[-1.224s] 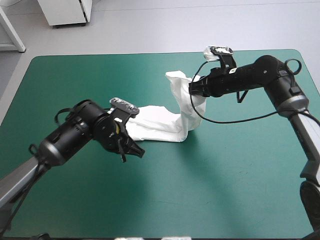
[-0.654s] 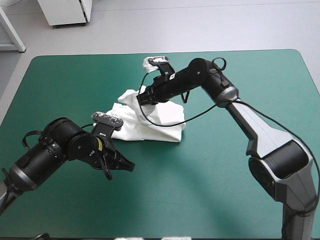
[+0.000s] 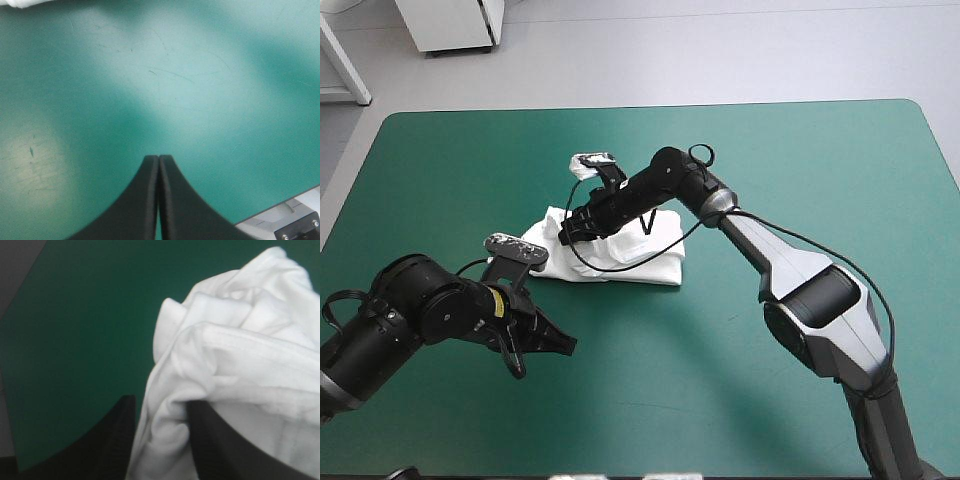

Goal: Fold the cloth

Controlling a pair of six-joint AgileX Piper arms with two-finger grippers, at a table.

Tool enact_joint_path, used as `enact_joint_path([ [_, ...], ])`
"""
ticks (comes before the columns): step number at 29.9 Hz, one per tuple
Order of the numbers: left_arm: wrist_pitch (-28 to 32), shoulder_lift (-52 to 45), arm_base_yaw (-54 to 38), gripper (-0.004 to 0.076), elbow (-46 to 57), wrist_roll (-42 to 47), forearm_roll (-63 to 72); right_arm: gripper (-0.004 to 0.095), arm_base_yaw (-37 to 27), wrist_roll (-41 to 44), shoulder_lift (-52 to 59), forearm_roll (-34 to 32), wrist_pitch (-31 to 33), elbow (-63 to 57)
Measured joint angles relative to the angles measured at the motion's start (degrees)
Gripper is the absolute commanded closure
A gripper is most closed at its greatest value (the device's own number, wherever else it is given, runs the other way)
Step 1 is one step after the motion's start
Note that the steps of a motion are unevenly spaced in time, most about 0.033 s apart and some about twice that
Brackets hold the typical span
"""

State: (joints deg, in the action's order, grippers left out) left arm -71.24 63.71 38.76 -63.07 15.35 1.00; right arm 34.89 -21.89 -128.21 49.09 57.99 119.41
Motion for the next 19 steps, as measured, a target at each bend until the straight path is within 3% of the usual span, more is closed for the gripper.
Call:
enact_joint_path([
  [9, 0.0, 0.0, 0.0, 0.0733, 0.0, 0.1, 0.1, 0.0462, 0.2, 3.0, 0.8, -0.9, 7.5, 6.2],
  [19, 0.0, 0.0, 0.0, 0.0733, 0.0, 0.1, -0.1, 0.0462, -3.3, 11.7, 4.3, -16.5, 13.0, 10.8],
])
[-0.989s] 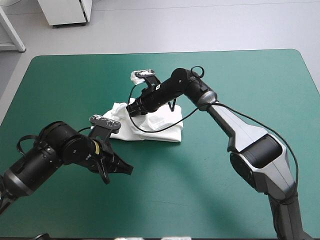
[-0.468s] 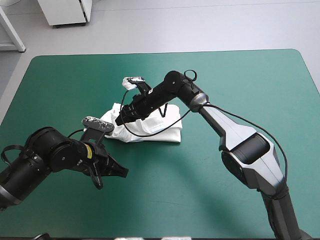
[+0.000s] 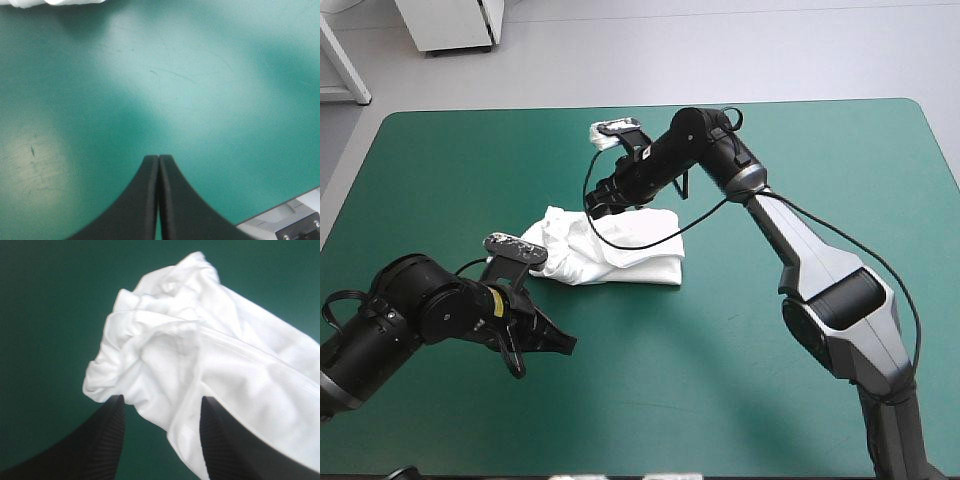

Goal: Fold the cloth

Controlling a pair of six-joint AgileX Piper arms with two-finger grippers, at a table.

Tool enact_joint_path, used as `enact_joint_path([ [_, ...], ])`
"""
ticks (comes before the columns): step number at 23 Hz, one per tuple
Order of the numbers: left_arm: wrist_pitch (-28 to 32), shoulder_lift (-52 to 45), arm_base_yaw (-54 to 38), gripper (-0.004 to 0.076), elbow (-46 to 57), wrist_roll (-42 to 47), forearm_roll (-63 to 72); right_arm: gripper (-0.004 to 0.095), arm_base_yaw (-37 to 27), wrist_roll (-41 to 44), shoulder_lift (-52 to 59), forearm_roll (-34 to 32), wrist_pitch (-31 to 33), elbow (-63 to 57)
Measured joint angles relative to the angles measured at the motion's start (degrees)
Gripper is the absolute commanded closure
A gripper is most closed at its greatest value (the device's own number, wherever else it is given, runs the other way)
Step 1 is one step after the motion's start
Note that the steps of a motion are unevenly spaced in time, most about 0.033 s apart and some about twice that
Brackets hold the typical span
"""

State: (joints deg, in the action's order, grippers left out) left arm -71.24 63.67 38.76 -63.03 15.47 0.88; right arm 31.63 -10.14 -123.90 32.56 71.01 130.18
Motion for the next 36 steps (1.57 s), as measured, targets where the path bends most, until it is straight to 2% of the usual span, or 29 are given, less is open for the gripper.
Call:
enact_joint_path([
  [2, 0.0, -0.1, 0.0, 0.0733, 0.0, 0.0, 0.1, 0.0462, -1.8, 1.9, 3.2, -4.3, 0.1, -3.1],
  [5, 0.0, -0.1, 0.0, 0.0733, 0.0, 0.0, 0.3, 0.0463, -4.4, 3.3, 7.9, -7.4, 0.1, -9.0],
  [11, 0.0, -0.1, 0.0, 0.0733, 0.0, 0.0, 0.4, 0.0458, -12.0, 3.9, 16.8, -9.2, 0.2, -27.4],
  [13, 0.0, -0.1, 0.0, 0.0733, 0.0, 0.0, 0.4, 0.0403, -12.6, 2.7, 16.9, -8.8, -0.8, -30.7],
  [15, 0.0, -0.1, 0.0, 0.0733, 0.0, 0.0, 0.4, 0.0344, -12.3, 0.7, 15.9, -7.8, -3.7, -31.4],
  [22, 0.0, -0.1, 0.0, 0.0733, 0.0, 0.0, 0.7, 0.0343, -10.7, 0.1, 8.9, -6.8, -5.8, -31.5],
  [31, 0.0, -0.1, 0.0, 0.0733, 0.0, 0.0, 0.6, 0.0347, -8.4, -1.1, 5.1, -4.0, -8.2, -31.5],
  [34, 0.0, -0.1, 0.0, 0.0733, 0.0, 0.0, 0.6, 0.0399, -8.4, -1.2, 4.1, -2.7, -8.4, -31.5],
  [36, 0.0, -0.1, 0.0, 0.0733, 0.0, 0.0, 0.6, 0.0500, -8.4, -1.8, 3.7, -1.4, -8.5, -31.5],
])
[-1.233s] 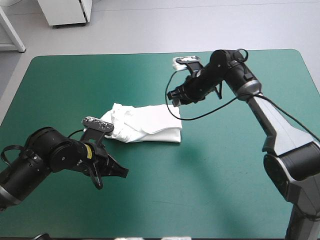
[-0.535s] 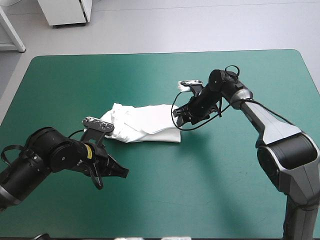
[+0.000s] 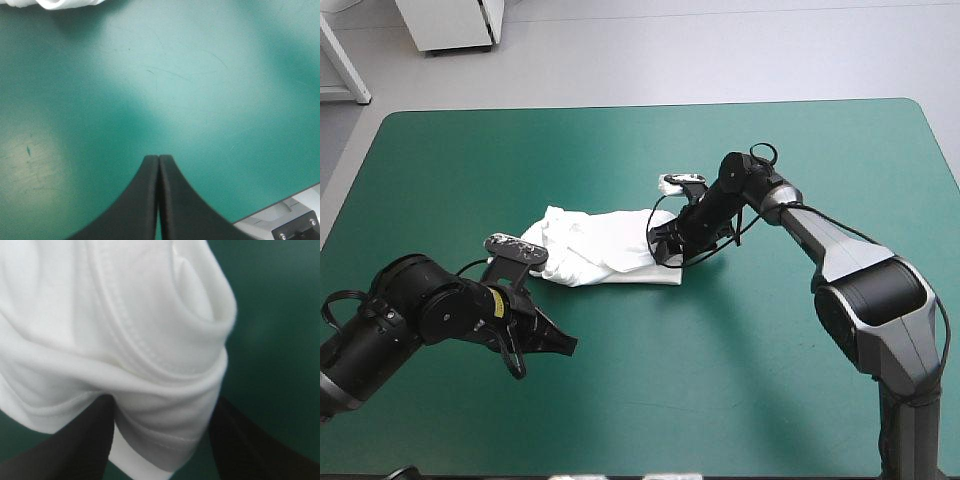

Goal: Fold the cloth

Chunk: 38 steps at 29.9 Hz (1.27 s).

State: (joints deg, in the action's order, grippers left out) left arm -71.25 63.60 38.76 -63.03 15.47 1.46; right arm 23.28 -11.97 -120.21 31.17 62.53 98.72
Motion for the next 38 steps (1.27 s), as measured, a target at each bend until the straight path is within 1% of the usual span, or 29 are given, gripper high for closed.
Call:
enact_joint_path([
  [2, 0.0, 0.0, 0.0, 0.0733, 0.0, 0.0, 0.0, 0.0672, 0.1, -0.6, -0.3, 1.4, -0.2, 0.0],
  [4, 0.0, 0.0, 0.0, 0.0733, 0.0, 0.0, 0.0, 0.0903, 0.1, -0.8, -0.7, 1.8, -0.2, 0.0],
  [5, 0.0, 0.0, 0.0, 0.0733, 0.0, 0.0, 0.0, 0.0917, 0.1, -0.8, -0.8, 2.0, -0.2, 0.0],
  [9, 0.0, 0.0, 0.0, 0.0733, 0.0, 0.0, 0.0, 0.0925, 0.1, -0.9, -0.8, 2.2, 0.0, 0.0],
  [12, 0.0, 0.0, 0.0, 0.0733, 0.0, 0.0, 0.0, 0.0925, 0.3, -0.4, -0.7, 0.7, 1.7, 0.5],
  [14, 0.0, 0.0, 0.0, 0.0733, 0.0, 0.0, 0.0, 0.0925, 0.5, 0.1, -0.3, -2.6, 3.7, 0.6],
  [17, 0.1, 0.0, 0.0, 0.0733, 0.0, 0.0, 0.0, 0.0925, 0.5, 3.4, 1.3, -8.4, 5.4, 0.4],
  [19, 0.0, 0.0, 0.0, 0.0733, 0.0, 0.0, -0.1, 0.0925, -0.8, 4.5, 2.4, -11.2, 6.4, 0.2],
  [25, 0.0, 0.0, 0.0, 0.0733, 0.0, 0.0, -0.1, 0.0925, -6.6, 5.9, 6.7, -19.9, 7.1, -1.6],
  [38, 0.0, 0.0, 0.0, 0.0733, 0.0, -0.4, -0.1, 0.0925, -24.4, 6.4, 15.2, -26.9, 7.1, -15.4],
])
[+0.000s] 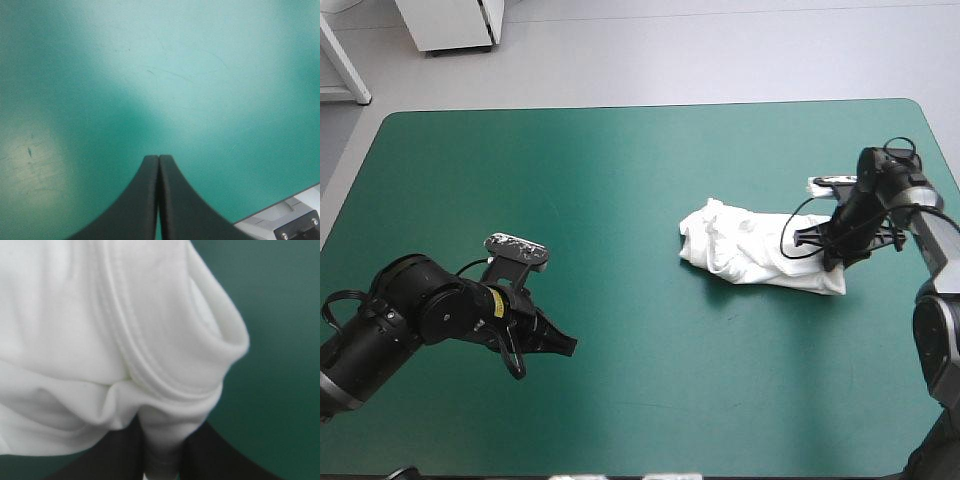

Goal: Fold the cloth

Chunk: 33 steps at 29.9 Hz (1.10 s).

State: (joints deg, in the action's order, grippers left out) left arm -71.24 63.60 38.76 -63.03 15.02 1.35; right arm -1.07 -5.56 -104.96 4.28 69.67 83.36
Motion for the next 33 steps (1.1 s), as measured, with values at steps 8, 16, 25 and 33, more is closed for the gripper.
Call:
enact_joint_path([
  [8, 0.0, 0.0, 0.0, 0.0733, 0.0, 0.0, 0.0, 0.0925, -11.4, 0.7, 6.4, -4.3, 0.3, -3.4],
  [16, 0.0, 0.0, 0.0, 0.0733, 0.0, 0.0, 0.0, 0.0914, -22.2, 1.0, 7.7, -5.0, 0.4, -4.3],
  [25, 0.0, 0.0, 0.0, 0.0733, 0.0, 0.0, 0.0, 0.0344, -23.9, 3.3, 7.7, -4.3, 0.5, -4.3],
  [33, 0.0, 0.0, 0.0, 0.0733, 0.0, 0.0, -0.4, 0.0382, -24.0, 6.7, 10.8, -4.8, 0.5, -4.3],
])
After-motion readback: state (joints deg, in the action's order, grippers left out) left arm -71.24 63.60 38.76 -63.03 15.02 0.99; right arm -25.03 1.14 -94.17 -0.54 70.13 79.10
